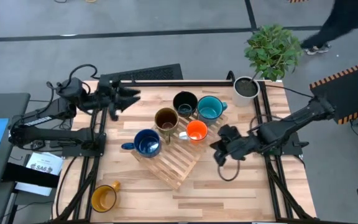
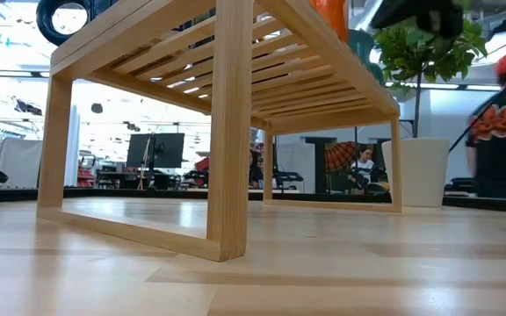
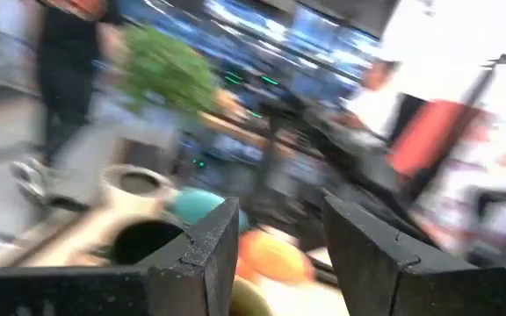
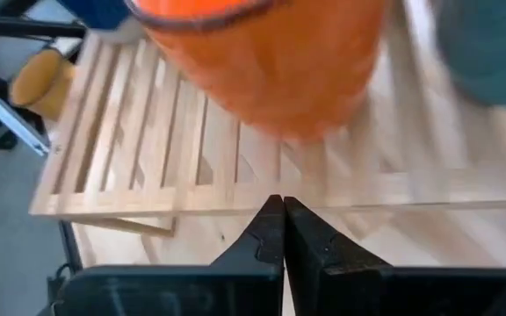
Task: Place coffee mugs
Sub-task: Put the yellow mug on the shelf
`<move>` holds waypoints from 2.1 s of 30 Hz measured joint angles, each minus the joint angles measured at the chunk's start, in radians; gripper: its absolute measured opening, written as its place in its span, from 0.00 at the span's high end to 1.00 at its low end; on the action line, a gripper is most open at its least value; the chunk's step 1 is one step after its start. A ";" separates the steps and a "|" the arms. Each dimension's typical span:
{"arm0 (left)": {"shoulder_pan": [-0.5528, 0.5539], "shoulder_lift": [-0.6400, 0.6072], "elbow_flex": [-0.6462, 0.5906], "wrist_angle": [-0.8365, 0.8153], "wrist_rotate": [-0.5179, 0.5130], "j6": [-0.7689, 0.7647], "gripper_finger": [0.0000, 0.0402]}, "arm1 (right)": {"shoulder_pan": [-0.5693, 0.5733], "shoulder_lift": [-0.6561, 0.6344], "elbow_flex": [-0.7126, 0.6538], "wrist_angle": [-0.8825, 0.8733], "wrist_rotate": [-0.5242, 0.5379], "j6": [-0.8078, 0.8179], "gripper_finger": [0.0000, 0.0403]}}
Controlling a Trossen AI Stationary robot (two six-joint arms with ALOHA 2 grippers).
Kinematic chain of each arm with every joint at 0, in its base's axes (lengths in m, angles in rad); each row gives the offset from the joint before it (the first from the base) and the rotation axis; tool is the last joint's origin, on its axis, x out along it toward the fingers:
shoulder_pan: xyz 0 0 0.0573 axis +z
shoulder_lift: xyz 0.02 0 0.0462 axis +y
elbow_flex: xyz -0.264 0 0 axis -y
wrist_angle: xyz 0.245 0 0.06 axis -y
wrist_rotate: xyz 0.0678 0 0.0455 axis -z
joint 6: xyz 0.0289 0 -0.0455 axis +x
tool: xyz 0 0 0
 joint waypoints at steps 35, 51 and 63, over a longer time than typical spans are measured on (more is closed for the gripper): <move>-1.254 0.385 -0.001 -1.004 -0.188 -0.888 0.63 | -0.112 -0.134 0.000 -0.227 0.079 0.008 0.93; -1.291 0.594 -0.001 -0.947 -0.165 -0.761 0.63 | -0.112 -0.127 0.000 -0.254 0.079 0.008 0.93; -1.291 0.699 -0.002 -0.924 -0.096 -0.749 0.66 | -0.112 -0.127 0.000 -0.255 0.082 -0.003 0.93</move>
